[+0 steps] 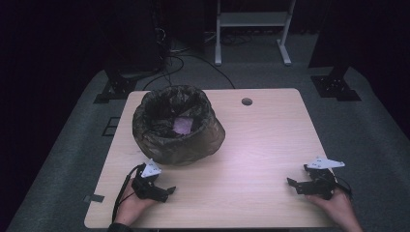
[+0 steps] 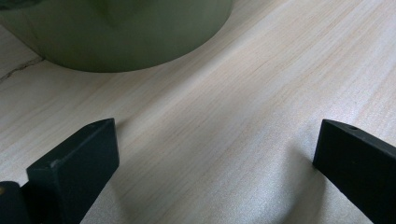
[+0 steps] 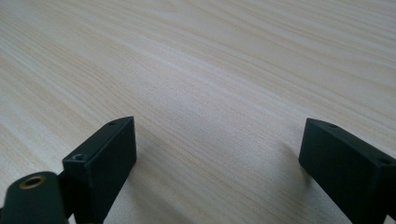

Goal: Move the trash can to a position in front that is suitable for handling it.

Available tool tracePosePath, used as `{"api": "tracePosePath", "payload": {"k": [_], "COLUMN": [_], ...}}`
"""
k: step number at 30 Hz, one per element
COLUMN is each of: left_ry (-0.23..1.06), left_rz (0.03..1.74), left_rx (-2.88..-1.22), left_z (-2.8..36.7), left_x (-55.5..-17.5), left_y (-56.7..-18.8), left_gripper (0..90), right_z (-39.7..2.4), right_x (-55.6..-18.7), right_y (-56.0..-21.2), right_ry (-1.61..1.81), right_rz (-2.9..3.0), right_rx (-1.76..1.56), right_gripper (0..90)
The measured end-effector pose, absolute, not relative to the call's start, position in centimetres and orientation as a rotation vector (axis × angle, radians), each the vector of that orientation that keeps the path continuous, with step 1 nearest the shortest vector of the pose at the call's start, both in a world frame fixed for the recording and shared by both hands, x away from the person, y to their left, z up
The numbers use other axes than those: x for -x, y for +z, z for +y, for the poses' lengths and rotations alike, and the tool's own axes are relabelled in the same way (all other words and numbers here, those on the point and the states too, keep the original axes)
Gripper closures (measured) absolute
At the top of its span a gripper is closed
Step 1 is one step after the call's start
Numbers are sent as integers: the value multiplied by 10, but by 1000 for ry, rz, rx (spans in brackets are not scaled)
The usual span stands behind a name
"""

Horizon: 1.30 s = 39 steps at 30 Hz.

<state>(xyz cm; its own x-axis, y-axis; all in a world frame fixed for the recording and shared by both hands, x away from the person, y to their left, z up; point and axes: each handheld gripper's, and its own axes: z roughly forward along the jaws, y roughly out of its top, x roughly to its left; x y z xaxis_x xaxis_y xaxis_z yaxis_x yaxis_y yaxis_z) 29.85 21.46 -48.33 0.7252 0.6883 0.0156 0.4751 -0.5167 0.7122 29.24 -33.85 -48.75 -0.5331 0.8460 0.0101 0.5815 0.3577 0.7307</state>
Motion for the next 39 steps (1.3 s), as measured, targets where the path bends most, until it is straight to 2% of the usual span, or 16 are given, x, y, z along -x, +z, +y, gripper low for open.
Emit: {"api": "tracePosePath", "payload": {"k": [17,39], "left_ry": [300,290], "left_rz": [892,855], "left_rx": [-2164,-2081], "left_z": [229,254], "left_x": [-285,-281], "left_y": [-469,-403], "left_gripper": [0,0], "right_z": [-338,-338], "right_x": [-292,-292], "right_y": [-488,-488], "right_ry": [988,987], "right_rz": [2256,2256], "right_rx": [-1251,-1251], "right_gripper": [100,100]}}
